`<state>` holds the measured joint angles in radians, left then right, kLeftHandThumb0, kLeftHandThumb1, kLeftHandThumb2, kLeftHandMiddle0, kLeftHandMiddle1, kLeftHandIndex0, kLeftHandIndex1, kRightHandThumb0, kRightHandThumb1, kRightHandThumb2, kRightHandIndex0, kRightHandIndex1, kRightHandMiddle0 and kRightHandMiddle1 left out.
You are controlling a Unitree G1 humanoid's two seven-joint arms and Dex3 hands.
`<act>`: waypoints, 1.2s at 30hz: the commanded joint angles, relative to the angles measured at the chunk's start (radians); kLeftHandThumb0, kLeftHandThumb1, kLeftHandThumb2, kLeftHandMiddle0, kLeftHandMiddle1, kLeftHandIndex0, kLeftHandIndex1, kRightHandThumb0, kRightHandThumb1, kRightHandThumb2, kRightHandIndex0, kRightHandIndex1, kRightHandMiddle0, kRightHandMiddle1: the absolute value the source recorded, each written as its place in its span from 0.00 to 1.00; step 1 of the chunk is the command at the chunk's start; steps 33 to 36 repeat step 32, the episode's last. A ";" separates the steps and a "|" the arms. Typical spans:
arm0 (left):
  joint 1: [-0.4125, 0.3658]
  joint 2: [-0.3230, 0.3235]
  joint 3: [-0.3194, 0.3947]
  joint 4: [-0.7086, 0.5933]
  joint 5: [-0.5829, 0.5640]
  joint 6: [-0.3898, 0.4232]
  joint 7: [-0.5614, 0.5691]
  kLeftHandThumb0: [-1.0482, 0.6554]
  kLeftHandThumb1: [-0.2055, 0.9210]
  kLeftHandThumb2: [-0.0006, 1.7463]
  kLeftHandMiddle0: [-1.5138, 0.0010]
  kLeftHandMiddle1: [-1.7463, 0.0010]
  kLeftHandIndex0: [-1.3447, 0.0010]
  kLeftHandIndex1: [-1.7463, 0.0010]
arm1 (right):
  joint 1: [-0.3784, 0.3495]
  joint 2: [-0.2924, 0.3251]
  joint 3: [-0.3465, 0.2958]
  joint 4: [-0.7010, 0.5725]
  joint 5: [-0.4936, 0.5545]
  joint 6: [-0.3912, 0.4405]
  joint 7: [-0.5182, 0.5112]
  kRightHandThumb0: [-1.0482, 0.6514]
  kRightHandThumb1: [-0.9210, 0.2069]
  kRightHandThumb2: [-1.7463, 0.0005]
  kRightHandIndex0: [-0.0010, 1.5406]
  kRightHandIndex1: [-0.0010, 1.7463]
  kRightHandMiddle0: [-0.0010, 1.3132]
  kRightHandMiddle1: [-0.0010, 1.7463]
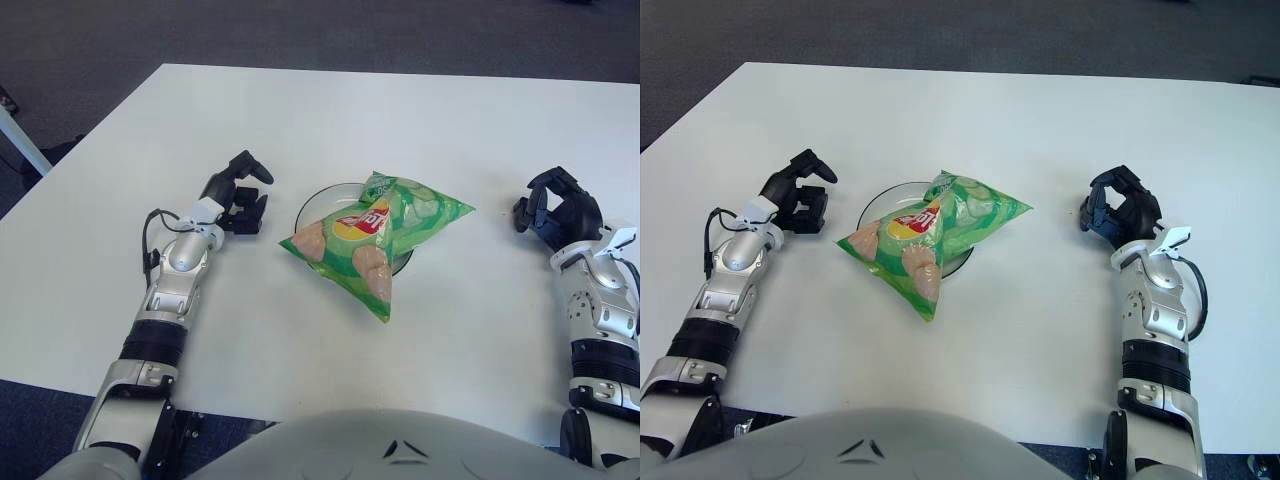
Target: Put the snack into the plate.
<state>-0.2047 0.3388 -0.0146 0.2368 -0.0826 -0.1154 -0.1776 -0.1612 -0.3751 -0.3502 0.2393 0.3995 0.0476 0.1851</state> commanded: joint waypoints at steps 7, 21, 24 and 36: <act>0.048 -0.023 0.019 -0.029 -0.027 0.102 -0.049 0.37 0.63 0.62 0.23 0.00 0.66 0.00 | 0.034 0.044 -0.012 0.033 0.027 0.072 0.027 0.36 0.43 0.33 0.78 1.00 0.40 1.00; 0.053 -0.035 0.041 -0.052 -0.030 0.130 -0.066 0.37 0.65 0.60 0.24 0.00 0.67 0.00 | 0.021 0.044 -0.025 0.063 0.020 0.061 0.061 0.35 0.48 0.29 0.79 1.00 0.43 1.00; 0.053 -0.038 0.047 -0.057 -0.038 0.141 -0.074 0.37 0.65 0.60 0.25 0.00 0.67 0.00 | 0.019 0.045 -0.028 0.068 0.017 0.057 0.067 0.34 0.49 0.28 0.80 1.00 0.44 1.00; 0.051 -0.050 0.066 -0.058 -0.065 0.158 -0.086 0.37 0.65 0.60 0.25 0.00 0.67 0.00 | 0.016 0.051 -0.035 0.068 0.016 0.062 0.063 0.34 0.52 0.26 0.83 1.00 0.45 1.00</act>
